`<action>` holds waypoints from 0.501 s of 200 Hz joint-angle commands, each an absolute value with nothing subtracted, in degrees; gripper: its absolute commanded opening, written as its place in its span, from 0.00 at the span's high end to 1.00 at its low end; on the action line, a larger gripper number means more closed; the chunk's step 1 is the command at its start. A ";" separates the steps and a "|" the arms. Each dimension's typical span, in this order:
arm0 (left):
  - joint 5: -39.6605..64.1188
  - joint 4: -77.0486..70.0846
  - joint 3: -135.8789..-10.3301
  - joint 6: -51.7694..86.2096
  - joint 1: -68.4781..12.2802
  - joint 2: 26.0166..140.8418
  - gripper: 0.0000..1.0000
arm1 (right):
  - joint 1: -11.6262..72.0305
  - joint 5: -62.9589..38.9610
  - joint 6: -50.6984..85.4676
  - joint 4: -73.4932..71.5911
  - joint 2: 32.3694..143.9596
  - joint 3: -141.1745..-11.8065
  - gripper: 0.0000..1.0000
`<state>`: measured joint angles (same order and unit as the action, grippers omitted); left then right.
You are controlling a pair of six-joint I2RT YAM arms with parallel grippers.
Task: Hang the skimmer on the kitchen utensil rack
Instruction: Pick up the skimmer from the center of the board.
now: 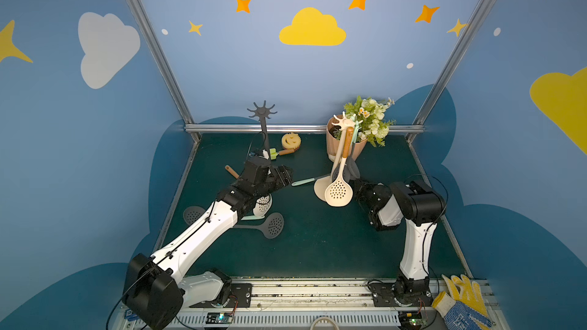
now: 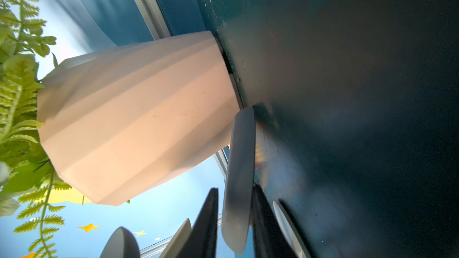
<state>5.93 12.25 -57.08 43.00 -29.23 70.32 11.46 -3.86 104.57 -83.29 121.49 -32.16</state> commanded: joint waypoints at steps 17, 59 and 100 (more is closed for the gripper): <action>5.62 12.02 -56.07 42.14 -28.74 69.35 0.22 | 11.75 -1.47 104.11 -80.57 121.78 -32.72 0.87; 5.72 11.94 -55.81 42.01 -28.64 68.69 0.22 | 11.78 1.76 103.27 -80.62 119.46 -31.97 0.91; 5.76 12.02 -55.46 42.02 -28.55 67.98 0.22 | 12.03 4.68 103.44 -80.63 118.09 -31.07 0.96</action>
<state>5.96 12.29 -55.88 43.00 -28.88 69.34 11.86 0.47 104.62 -82.63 119.92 -32.18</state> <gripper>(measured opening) 0.778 0.079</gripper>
